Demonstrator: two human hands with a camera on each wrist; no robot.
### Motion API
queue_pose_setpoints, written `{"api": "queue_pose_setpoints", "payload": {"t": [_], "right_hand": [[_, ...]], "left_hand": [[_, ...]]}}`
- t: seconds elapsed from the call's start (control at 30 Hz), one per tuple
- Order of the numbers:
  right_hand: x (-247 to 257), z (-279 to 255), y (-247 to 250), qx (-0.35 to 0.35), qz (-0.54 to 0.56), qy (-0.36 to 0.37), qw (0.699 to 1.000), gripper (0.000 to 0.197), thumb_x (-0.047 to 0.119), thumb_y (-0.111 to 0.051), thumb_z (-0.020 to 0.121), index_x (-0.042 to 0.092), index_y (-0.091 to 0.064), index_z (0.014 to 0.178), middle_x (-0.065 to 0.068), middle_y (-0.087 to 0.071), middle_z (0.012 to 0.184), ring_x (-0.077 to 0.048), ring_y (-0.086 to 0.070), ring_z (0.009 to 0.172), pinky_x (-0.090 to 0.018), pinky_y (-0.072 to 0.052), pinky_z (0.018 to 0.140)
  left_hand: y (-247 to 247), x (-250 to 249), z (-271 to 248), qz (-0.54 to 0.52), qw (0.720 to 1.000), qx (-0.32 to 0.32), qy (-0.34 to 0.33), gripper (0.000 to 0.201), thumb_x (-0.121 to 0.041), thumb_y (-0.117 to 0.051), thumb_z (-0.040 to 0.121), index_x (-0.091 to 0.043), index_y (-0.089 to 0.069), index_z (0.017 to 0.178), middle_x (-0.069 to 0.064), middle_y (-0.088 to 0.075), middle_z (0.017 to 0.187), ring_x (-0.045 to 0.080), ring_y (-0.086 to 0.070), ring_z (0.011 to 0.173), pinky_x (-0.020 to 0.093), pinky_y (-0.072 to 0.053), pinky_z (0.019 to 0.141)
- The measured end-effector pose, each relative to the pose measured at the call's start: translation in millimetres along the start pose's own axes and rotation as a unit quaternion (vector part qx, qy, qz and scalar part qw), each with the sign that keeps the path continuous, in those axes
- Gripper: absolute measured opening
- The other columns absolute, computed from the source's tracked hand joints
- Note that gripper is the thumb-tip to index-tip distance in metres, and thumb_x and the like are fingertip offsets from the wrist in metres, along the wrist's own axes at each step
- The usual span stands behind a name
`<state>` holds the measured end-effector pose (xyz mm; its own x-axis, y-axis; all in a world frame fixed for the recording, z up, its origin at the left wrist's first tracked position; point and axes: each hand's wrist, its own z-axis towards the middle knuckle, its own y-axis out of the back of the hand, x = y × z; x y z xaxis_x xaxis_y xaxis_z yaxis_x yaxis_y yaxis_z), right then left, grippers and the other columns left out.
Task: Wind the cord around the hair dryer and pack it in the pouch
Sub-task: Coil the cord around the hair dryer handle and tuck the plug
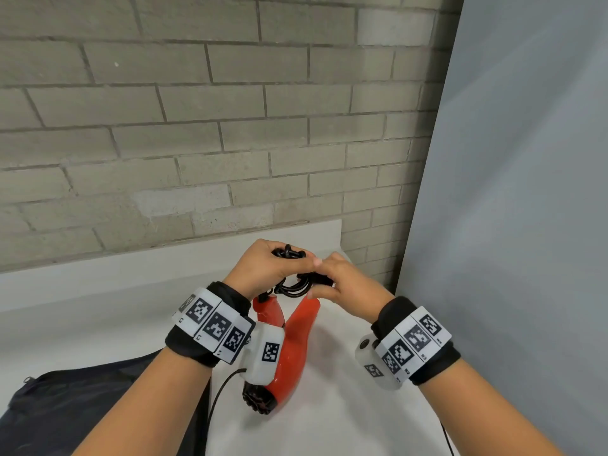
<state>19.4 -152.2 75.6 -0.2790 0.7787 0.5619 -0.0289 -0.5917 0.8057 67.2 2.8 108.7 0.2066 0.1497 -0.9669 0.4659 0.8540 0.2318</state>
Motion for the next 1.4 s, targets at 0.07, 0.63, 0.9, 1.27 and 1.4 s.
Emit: {"api": "queue_pose_setpoints", "payload": {"t": [0.07, 0.63, 0.9, 1.27, 1.4], "right_hand": [[0, 2, 4, -0.015, -0.083, 0.016, 0.996, 0.027, 0.026, -0.053, 0.090, 0.013, -0.059, 0.113, 0.005, -0.057, 0.086, -0.010, -0.034, 0.088, -0.023, -0.033, 0.078], [5, 2, -10, -0.132, -0.136, -0.008, 0.982, 0.028, 0.029, -0.049, 0.092, 0.020, -0.059, 0.117, -0.004, -0.059, 0.105, -0.024, -0.045, 0.099, -0.036, -0.041, 0.088], [11, 0, 3, -0.235, -0.177, 0.011, 0.956, 0.023, 0.022, -0.058, 0.087, 0.013, -0.061, 0.108, -0.009, -0.055, 0.105, -0.027, -0.046, 0.096, -0.036, -0.044, 0.079], [-10, -23, -64, 0.031, 0.087, -0.208, 0.974, 0.064, 0.040, -0.061, 0.082, 0.019, -0.032, 0.135, -0.009, -0.038, 0.134, -0.025, -0.043, 0.124, -0.032, -0.038, 0.100], [-7, -16, -104, 0.158, 0.122, -0.238, 0.951, 0.102, 0.062, -0.066, 0.060, 0.031, -0.012, 0.141, -0.012, -0.040, 0.135, -0.030, -0.048, 0.121, -0.043, -0.042, 0.102]], "left_hand": [[0, 1, 0, 0.033, 0.999, -0.010, -0.008, 0.011, -0.021, -0.077, 0.068, -0.019, -0.073, 0.078, -0.001, -0.074, 0.081, 0.006, -0.069, 0.077, 0.008, -0.051, 0.067], [7, -2, -8, 0.143, 0.985, 0.036, -0.088, 0.018, -0.003, -0.068, 0.074, -0.017, -0.072, 0.085, -0.007, -0.068, 0.081, -0.007, -0.059, 0.070, 0.002, -0.044, 0.069], [8, 2, -3, 0.103, 0.991, 0.001, -0.086, 0.013, -0.013, -0.064, 0.080, -0.025, -0.064, 0.085, -0.005, -0.062, 0.078, 0.008, -0.058, 0.071, 0.011, -0.047, 0.066], [9, 2, 0, -0.145, 0.985, -0.091, -0.006, 0.016, -0.010, -0.054, 0.087, -0.022, -0.060, 0.079, 0.000, -0.066, 0.073, 0.011, -0.068, 0.059, 0.023, -0.052, 0.056], [2, 0, -3, -0.209, 0.975, -0.068, 0.005, 0.014, -0.010, -0.051, 0.089, -0.019, -0.059, 0.082, 0.005, -0.064, 0.082, 0.018, -0.068, 0.067, 0.035, -0.058, 0.065]]}}
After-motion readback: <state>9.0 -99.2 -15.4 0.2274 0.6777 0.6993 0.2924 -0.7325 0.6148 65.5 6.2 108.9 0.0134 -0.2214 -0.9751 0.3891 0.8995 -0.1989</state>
